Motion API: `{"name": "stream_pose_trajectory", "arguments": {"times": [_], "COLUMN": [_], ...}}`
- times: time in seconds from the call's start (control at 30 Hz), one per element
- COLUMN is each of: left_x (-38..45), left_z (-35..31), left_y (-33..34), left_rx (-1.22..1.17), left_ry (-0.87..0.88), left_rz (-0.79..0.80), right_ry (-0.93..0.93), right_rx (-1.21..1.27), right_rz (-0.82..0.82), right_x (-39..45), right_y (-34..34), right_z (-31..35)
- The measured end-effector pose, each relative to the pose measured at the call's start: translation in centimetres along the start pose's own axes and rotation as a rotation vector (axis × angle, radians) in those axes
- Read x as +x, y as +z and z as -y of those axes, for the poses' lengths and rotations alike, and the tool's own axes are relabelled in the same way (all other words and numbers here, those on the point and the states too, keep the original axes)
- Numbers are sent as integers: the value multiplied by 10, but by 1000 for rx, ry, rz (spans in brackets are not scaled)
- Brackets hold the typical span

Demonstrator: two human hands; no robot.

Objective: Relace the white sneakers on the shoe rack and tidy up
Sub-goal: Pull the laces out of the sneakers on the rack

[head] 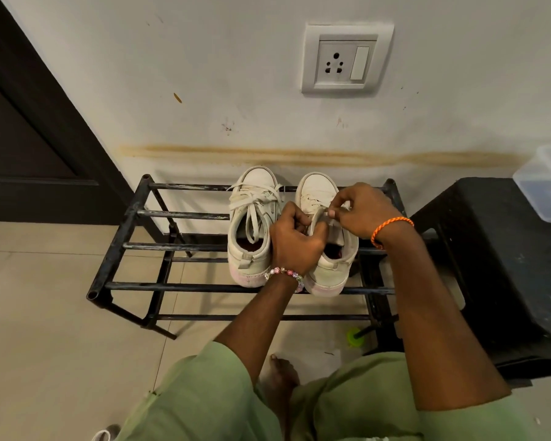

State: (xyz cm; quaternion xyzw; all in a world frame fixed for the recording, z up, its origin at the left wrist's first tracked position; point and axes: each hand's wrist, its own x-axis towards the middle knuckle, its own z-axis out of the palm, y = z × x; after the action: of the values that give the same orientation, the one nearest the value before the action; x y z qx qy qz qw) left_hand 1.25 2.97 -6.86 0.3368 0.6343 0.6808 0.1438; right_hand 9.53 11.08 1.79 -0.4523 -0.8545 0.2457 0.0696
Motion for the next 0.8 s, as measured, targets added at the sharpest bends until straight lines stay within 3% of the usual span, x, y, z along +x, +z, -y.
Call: {"name": "stream_pose_trajectory", "arguments": {"times": [0.13,0.23,0.33,0.4,0.47,0.53,0.6,0.7,0.8], "left_x": [0,-1,-1,-1,-1,-1,-1,0,-1], "left_z": [-2,-3,-3,-3,-3,-3,-3,-2,-2], "left_y": [-1,0,1,1,1,0,0,0,-1], "left_rx": [-21,-33,-25,-23,-29,-32,-31,-33,-20], "left_ry": [-9,-15,-15,-7,3,6,4,6,7], "left_rz": [-7,-7,-12,-16,-17,-18,-19,-15,-14], "right_ry": [99,210,298,318,217,58,-27,-39,-6], "right_rx": [376,978,1488,1312,768,334,71,-30,77], "right_rz": [-70,-198,-207,-260,-266,-192,-77,-14,-15], "right_x": [2,7,7,7,6,4,3,1,-3], "right_y": [-7,-20,-24,-18,-10,-3,2,1,-7], "right_z": [-4,-8,-7,-7,-9,-10,-8,-3,-3]}}
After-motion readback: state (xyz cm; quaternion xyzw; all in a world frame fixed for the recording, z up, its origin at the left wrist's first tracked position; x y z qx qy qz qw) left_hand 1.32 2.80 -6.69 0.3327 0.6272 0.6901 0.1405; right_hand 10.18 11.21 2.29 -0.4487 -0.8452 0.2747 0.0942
